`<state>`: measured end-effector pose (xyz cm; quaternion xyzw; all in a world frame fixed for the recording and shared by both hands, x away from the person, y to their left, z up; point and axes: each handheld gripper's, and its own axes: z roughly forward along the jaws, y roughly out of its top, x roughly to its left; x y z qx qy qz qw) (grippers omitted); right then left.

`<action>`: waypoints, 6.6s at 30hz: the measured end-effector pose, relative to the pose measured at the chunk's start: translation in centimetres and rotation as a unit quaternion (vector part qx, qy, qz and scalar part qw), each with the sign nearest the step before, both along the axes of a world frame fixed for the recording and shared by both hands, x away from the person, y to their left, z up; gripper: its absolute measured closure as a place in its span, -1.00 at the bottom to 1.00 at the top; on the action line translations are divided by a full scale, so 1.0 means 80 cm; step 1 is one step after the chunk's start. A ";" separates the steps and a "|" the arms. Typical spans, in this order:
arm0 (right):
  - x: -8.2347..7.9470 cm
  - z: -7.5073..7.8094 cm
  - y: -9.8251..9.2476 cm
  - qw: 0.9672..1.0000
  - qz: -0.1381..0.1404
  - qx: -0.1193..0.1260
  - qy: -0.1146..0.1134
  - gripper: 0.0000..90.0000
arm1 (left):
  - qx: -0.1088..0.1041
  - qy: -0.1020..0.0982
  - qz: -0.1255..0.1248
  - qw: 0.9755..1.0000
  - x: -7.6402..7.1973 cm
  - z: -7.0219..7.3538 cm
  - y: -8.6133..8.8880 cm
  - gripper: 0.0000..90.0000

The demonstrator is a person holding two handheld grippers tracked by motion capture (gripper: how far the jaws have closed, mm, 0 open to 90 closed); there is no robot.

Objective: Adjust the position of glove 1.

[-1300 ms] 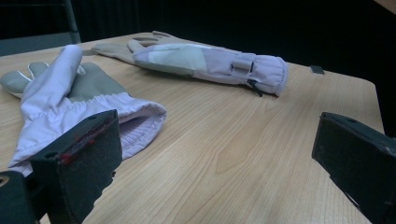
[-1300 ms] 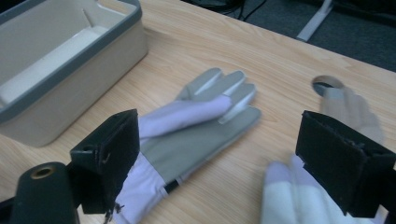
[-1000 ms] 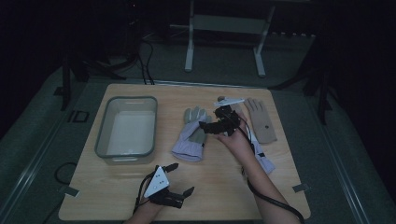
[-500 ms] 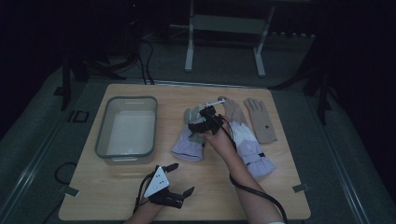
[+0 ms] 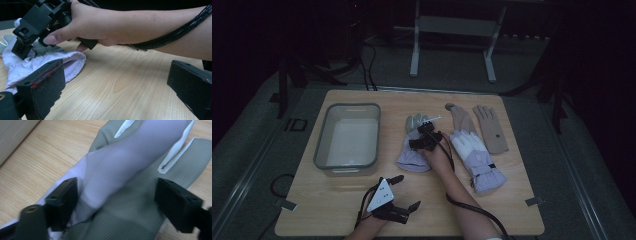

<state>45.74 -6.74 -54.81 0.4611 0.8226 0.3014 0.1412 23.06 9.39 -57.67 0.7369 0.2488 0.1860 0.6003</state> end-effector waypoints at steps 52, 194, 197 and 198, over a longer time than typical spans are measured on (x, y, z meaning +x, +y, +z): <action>-0.021 0.022 -0.057 0.996 0.074 0.006 0.044 0.05 | -0.001 0.000 -0.001 1.000 0.000 0.000 0.000 -0.96; -0.108 0.135 -0.082 0.985 -0.091 0.142 -0.025 0.68 | -0.001 0.001 0.001 1.000 0.000 0.000 0.001 -0.96; -0.107 0.126 -0.068 0.984 -0.088 0.152 -0.014 0.67 | -0.001 0.001 0.000 1.000 0.000 0.000 0.001 -0.96; -0.106 0.123 -0.066 0.984 -0.092 0.153 -0.012 0.67 | -0.001 0.000 0.000 1.000 0.000 0.000 0.001 -0.96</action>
